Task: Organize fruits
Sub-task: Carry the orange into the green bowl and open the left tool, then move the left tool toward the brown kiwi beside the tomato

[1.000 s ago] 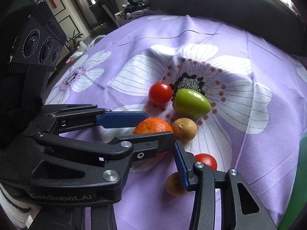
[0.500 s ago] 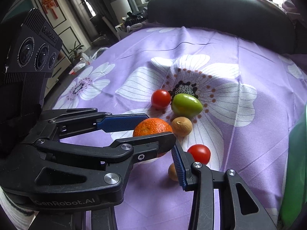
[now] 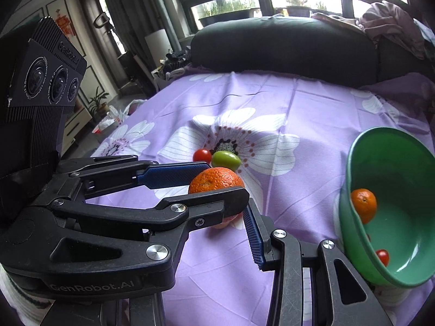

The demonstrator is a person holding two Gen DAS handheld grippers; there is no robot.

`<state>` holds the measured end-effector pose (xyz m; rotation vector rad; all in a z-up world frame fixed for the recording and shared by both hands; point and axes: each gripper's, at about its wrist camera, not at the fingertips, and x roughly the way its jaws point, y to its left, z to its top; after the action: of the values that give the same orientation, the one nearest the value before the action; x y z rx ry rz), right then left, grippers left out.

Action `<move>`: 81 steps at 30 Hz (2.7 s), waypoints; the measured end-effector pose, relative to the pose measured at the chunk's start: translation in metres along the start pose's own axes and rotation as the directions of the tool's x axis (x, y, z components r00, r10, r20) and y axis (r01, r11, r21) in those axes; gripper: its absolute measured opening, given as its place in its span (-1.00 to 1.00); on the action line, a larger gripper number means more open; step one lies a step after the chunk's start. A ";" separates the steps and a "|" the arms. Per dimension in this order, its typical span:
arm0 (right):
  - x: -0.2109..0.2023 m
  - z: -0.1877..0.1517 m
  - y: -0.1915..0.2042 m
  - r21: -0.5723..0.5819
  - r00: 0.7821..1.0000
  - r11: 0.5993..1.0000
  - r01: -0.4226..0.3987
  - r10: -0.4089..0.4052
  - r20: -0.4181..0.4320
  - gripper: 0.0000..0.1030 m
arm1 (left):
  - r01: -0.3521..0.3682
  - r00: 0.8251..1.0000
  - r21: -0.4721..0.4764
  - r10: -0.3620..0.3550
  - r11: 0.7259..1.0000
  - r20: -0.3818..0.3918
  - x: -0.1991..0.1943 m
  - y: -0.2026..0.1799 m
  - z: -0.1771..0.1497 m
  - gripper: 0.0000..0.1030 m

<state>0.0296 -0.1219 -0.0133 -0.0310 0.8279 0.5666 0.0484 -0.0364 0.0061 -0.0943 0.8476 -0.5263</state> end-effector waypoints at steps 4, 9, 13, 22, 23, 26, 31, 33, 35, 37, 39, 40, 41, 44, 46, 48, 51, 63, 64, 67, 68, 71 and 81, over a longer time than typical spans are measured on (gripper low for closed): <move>-0.020 -0.004 -0.015 0.027 0.999 0.999 0.030 -0.031 0.033 -0.18 | 0.025 1.000 0.047 -0.025 0.999 0.000 0.007 -0.023 0.008 -0.19; -0.042 -0.008 -0.040 0.081 0.995 0.994 0.069 -0.075 0.066 -0.18 | 0.063 0.998 0.099 -0.062 0.993 -0.014 0.024 -0.052 0.021 -0.19; -0.055 -0.015 -0.062 0.127 0.991 0.987 0.099 -0.109 0.079 -0.18 | 0.096 0.995 0.135 -0.092 0.986 -0.036 0.041 -0.073 0.029 -0.19; -0.066 -0.026 -0.103 0.210 0.984 0.966 0.151 -0.168 0.066 -0.18 | 0.160 0.985 0.173 -0.145 0.972 -0.095 0.079 -0.098 0.039 -0.19; -0.066 -0.027 -0.106 0.217 0.983 0.964 0.154 -0.172 0.065 -0.18 | 0.166 0.984 0.173 -0.150 0.971 -0.100 0.082 -0.099 0.040 -0.19; -0.066 -0.029 -0.115 0.234 0.981 0.957 0.170 -0.187 0.053 -0.18 | 0.180 0.980 0.171 -0.161 0.969 -0.116 0.093 -0.102 0.041 -0.18; -0.061 -0.034 -0.125 0.252 0.980 0.949 0.188 -0.199 0.021 -0.18 | 0.188 0.975 0.161 -0.165 0.969 -0.146 0.107 -0.105 0.040 -0.18; -0.059 -0.036 -0.128 0.255 0.979 0.947 0.194 -0.203 0.010 -0.18 | 0.188 0.975 0.160 -0.164 0.969 -0.152 0.110 -0.107 0.040 -0.17; -0.058 -0.036 -0.130 0.257 0.978 0.945 0.201 -0.209 0.004 -0.17 | 0.189 0.974 0.156 -0.165 0.970 -0.155 0.112 -0.107 0.040 -0.16; -0.058 -0.037 -0.130 0.256 0.976 0.944 0.209 -0.217 0.003 -0.17 | 0.189 0.974 0.153 -0.166 0.970 -0.154 0.113 -0.107 0.040 -0.16; -0.058 -0.036 -0.130 0.258 0.975 0.942 0.217 -0.224 -0.001 -0.17 | 0.183 0.975 0.151 -0.159 0.972 -0.155 0.115 -0.107 0.040 -0.12; -0.058 -0.036 -0.131 0.259 0.974 0.941 0.219 -0.226 -0.002 -0.17 | 0.171 0.977 0.152 -0.148 0.974 -0.153 0.115 -0.107 0.040 -0.06; -0.058 -0.036 -0.131 0.258 0.973 0.940 0.225 -0.232 -0.004 -0.17 | 0.163 0.979 0.151 -0.140 0.975 -0.151 0.115 -0.106 0.041 0.04; -0.059 -0.036 -0.129 0.254 0.969 0.937 0.239 -0.246 -0.005 -0.17 | 0.140 0.984 0.150 -0.121 0.979 -0.134 0.112 -0.104 0.040 0.28; -0.060 -0.036 -0.131 0.263 0.968 0.933 0.244 -0.252 -0.004 -0.17 | 0.122 0.988 0.157 -0.105 0.980 -0.114 0.106 -0.104 0.040 0.31; -0.063 -0.036 -0.132 0.270 0.967 0.931 0.246 -0.256 -0.001 -0.17 | 0.086 0.994 0.174 -0.073 0.981 -0.076 0.097 -0.103 0.039 0.36; -0.069 -0.036 -0.130 0.274 0.966 0.930 0.246 -0.259 0.014 -0.18 | 0.029 1.000 0.193 -0.026 0.981 -0.016 0.081 -0.101 0.037 0.43; -0.087 -0.032 -0.092 0.203 0.971 0.957 0.209 -0.227 0.074 -0.18 | -0.189 0.978 0.196 0.167 0.962 0.123 0.021 -0.077 0.025 0.59; -0.087 -0.031 -0.088 0.195 0.972 0.959 0.205 -0.223 0.075 -0.18 | -0.203 0.975 0.191 0.180 0.960 0.129 0.016 -0.073 0.022 0.62; -0.085 -0.031 -0.076 0.165 0.976 0.967 0.194 -0.208 0.070 -0.18 | -0.234 0.967 0.166 0.211 0.958 0.142 0.002 -0.063 0.014 0.74; -0.083 -0.031 -0.072 0.155 0.977 0.969 0.191 -0.203 0.066 -0.18 | -0.237 0.966 0.154 0.216 0.959 0.141 -0.002 -0.059 0.011 0.74; -0.077 -0.031 -0.060 0.125 0.982 0.976 0.176 -0.184 0.052 -0.18 | -0.261 0.961 0.124 0.245 0.957 0.131 -0.010 -0.047 0.001 0.74; -0.049 -0.033 -0.021 0.044 0.989 0.988 0.146 -0.146 -0.008 -0.07 | -0.361 0.929 0.048 0.355 0.931 0.109 -0.030 -0.013 -0.025 0.76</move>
<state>-0.0095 -0.1711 -0.0054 -0.0520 0.8349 0.4105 0.0087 -0.0304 0.0136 0.0962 0.7282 -0.2031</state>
